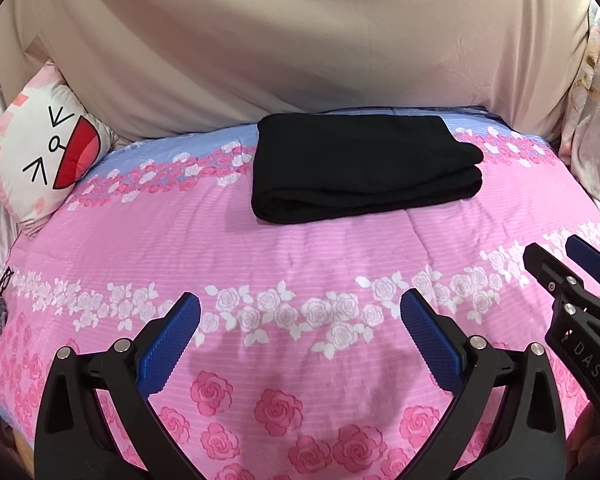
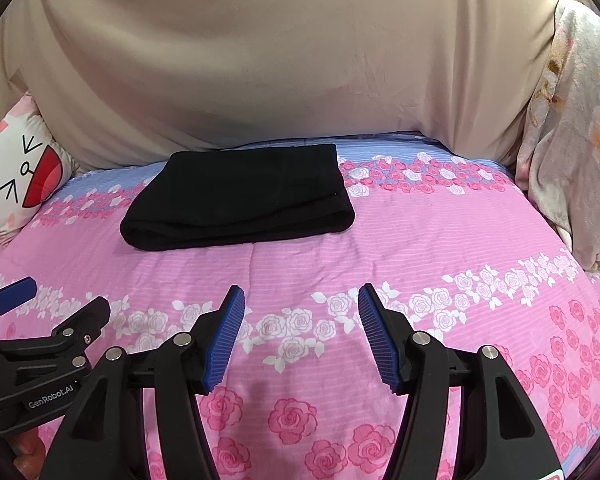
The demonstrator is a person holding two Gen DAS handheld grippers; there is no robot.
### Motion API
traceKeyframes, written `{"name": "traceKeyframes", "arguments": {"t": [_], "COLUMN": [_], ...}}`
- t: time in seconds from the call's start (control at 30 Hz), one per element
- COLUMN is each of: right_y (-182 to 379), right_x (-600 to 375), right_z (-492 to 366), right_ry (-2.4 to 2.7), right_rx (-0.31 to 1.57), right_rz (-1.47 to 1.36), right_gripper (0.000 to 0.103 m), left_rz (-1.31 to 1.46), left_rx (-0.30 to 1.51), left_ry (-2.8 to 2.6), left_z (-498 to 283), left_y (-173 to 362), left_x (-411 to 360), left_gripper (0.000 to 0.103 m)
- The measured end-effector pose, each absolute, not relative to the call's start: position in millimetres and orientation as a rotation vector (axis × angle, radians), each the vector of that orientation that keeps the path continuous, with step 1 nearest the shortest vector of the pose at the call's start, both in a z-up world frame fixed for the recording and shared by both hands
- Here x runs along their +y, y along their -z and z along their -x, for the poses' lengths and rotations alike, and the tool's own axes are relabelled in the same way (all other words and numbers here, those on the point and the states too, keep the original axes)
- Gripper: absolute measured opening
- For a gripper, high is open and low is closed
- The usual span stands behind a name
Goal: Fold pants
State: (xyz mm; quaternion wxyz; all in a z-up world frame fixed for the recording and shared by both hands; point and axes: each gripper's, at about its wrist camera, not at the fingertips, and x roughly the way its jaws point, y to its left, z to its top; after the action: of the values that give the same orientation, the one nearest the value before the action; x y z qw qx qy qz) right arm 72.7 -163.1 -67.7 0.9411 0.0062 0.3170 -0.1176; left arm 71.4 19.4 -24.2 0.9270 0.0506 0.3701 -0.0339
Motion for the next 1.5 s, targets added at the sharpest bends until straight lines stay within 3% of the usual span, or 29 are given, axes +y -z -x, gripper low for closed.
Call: {"name": "traceKeyframes", "arguments": {"t": [1.5], "right_y": [65.5], "right_x": [-159.6], "right_z": [-66.9], "right_ry": [0.232], "right_rx": [0.644], "right_rz": [-0.014], "right_gripper": [0.058], "left_rz": [-0.104], "left_rx": [0.756], "left_ry": [0.051], "left_z": [-62.1], "left_y": [23.8], "left_x": [20.1], "left_gripper": [0.098]}}
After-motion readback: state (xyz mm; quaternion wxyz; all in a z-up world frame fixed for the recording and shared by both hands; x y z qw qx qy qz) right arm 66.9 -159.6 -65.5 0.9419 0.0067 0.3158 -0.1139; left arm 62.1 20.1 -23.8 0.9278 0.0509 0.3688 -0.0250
